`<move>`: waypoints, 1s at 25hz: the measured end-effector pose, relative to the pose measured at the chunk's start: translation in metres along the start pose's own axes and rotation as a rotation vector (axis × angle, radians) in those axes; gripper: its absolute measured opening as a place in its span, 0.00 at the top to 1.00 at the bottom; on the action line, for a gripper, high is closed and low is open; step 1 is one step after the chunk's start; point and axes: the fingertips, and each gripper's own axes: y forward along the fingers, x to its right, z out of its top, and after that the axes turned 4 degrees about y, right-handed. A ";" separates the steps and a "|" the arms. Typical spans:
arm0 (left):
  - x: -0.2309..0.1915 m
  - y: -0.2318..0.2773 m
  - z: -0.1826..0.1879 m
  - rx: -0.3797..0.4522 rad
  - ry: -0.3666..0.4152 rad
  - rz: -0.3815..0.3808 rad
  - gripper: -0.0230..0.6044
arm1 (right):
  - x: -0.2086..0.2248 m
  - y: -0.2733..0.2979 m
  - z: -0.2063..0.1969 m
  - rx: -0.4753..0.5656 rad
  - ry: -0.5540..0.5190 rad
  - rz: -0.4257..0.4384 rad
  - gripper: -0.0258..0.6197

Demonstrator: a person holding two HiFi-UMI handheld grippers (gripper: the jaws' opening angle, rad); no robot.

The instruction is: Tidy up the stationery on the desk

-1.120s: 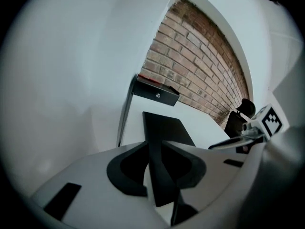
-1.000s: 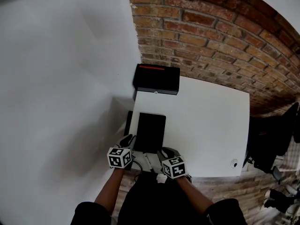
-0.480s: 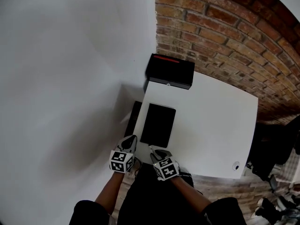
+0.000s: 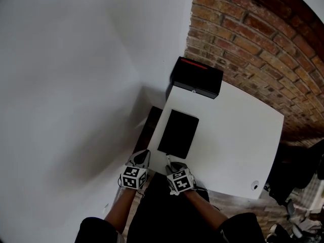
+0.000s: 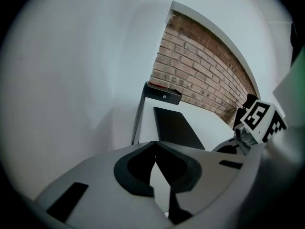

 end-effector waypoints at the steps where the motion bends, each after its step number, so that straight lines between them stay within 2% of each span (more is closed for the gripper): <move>1: 0.000 -0.001 -0.002 -0.001 0.001 0.000 0.94 | 0.000 0.000 0.000 -0.001 0.001 -0.004 0.81; 18: 0.009 -0.005 -0.004 -0.001 0.019 -0.009 0.94 | 0.004 -0.001 -0.002 -0.021 0.051 -0.013 0.83; 25: 0.011 0.004 0.005 0.002 0.039 -0.022 0.94 | 0.003 -0.010 0.009 0.029 0.090 0.024 0.83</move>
